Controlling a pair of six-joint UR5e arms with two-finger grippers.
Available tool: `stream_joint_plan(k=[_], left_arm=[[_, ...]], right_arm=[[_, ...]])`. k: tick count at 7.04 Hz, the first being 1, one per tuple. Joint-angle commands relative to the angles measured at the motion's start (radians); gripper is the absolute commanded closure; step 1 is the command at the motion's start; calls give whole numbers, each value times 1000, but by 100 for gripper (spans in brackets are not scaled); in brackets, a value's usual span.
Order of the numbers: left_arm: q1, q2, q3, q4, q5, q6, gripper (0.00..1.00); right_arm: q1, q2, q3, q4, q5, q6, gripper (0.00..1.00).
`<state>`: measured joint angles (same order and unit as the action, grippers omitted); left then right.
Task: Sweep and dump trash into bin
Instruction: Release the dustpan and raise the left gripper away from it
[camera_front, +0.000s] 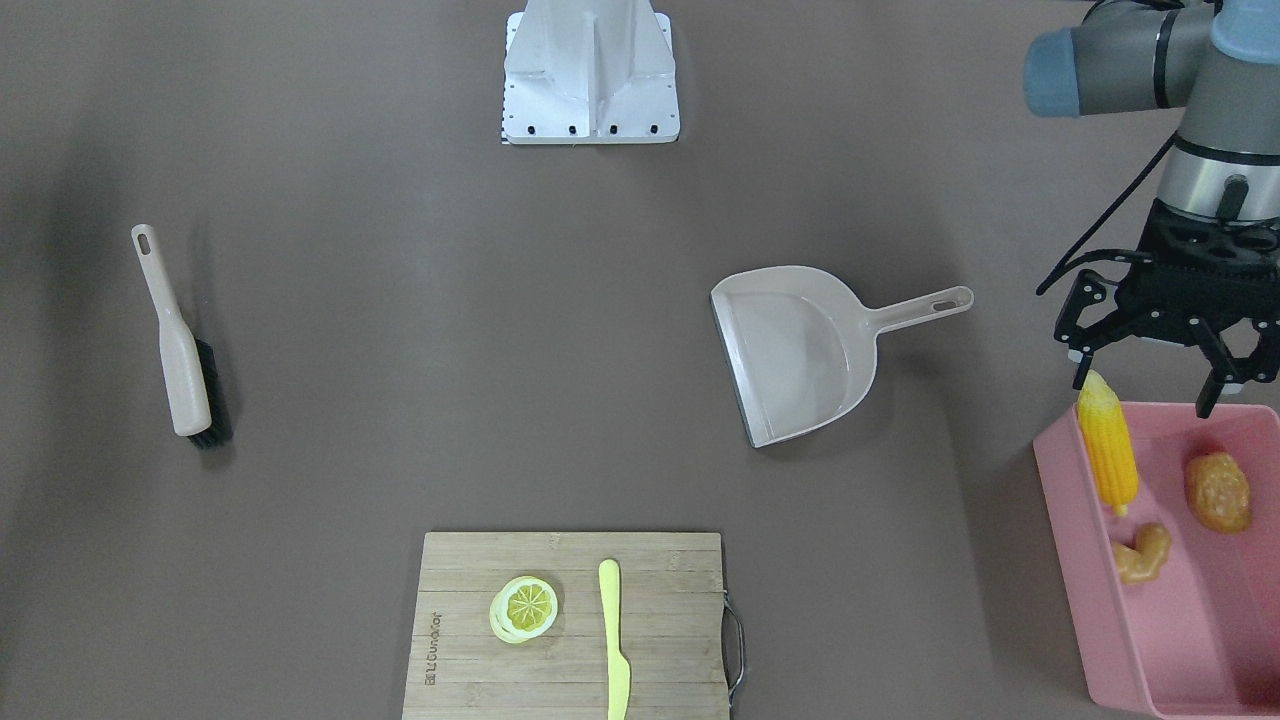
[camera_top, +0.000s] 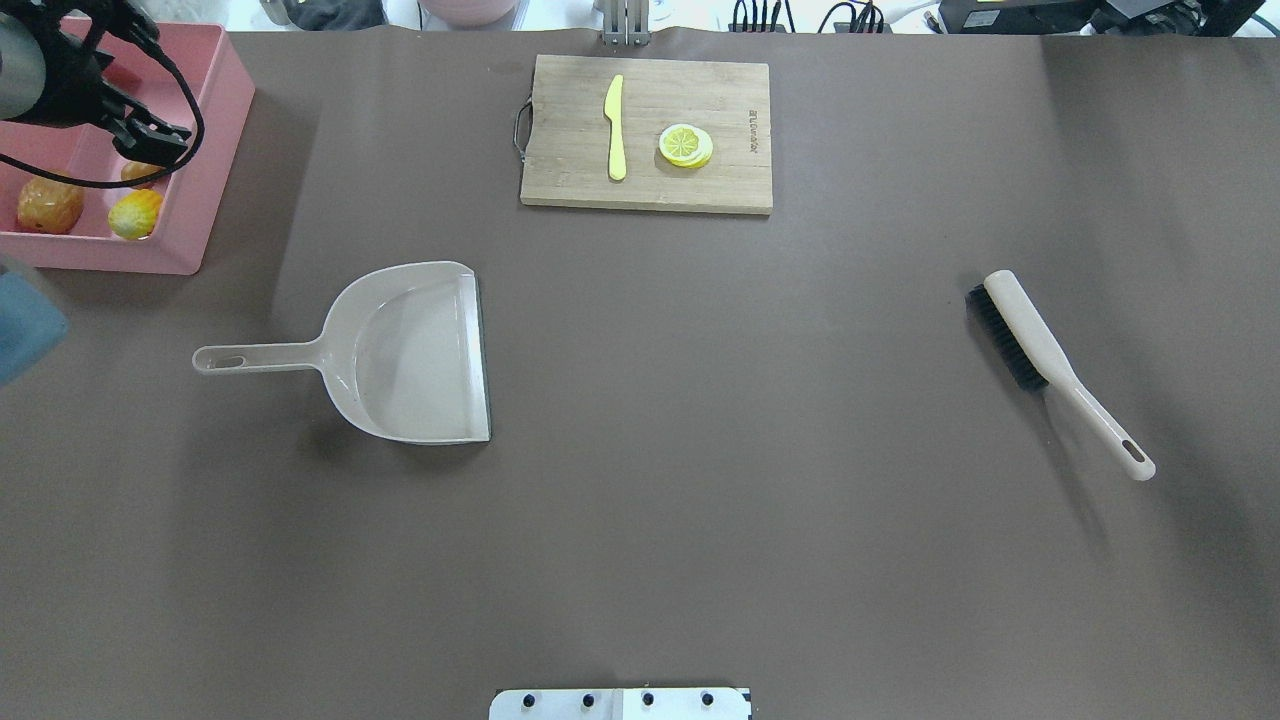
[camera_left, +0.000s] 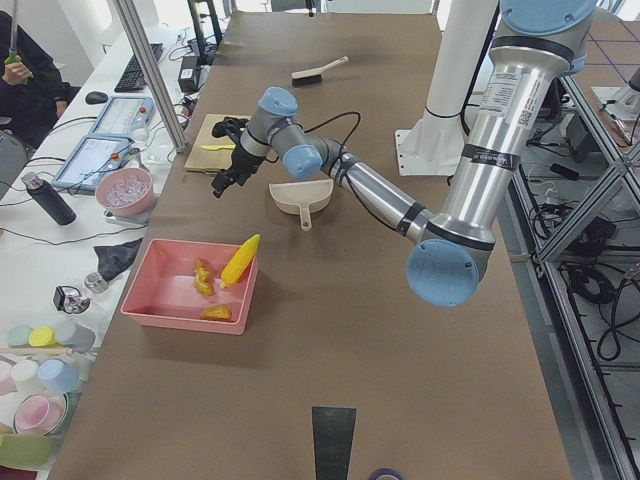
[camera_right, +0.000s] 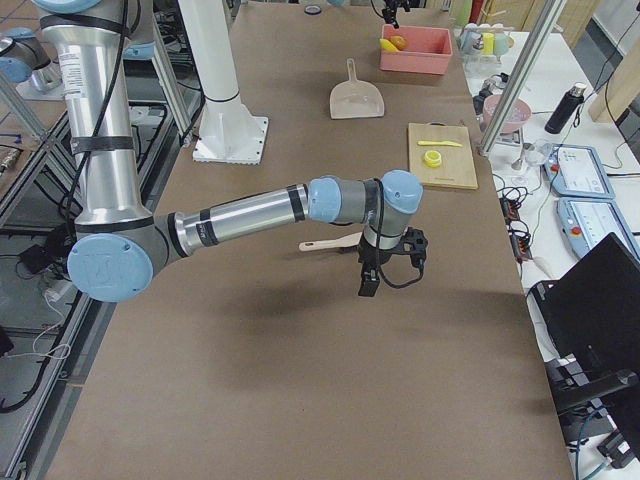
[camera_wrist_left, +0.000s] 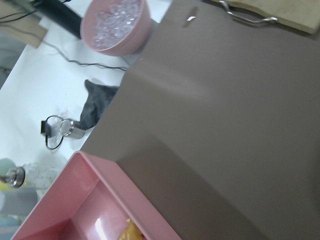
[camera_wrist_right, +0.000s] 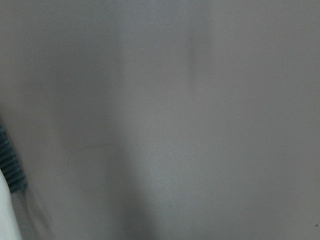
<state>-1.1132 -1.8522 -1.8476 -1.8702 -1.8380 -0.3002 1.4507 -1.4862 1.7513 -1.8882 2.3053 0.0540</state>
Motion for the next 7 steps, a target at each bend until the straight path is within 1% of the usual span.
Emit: stream_joint_plan(k=[1, 2, 3, 4, 5, 6, 7], left_arm=[[-86, 11, 51, -15, -90, -39, 2], [-121, 33, 83, -62, -102, -25, 2], [-138, 47, 152, -128, -128, -26, 2], [-164, 48, 235, -239, -129, 4, 2], [-177, 50, 325, -365, -123, 79, 2], [-222, 48, 361, -383, -132, 82, 2], [-230, 51, 384, -395, -130, 102, 2]], right_arm=[[54, 3, -53, 33, 0, -58, 0], [71, 3, -88, 75, 2, -60, 0], [73, 1, -132, 122, 2, -59, 0], [76, -2, -178, 182, 5, -56, 0], [83, -5, -194, 210, 6, -54, 0], [98, -8, -196, 210, 14, -54, 0], [111, -12, -196, 210, 19, -55, 0]])
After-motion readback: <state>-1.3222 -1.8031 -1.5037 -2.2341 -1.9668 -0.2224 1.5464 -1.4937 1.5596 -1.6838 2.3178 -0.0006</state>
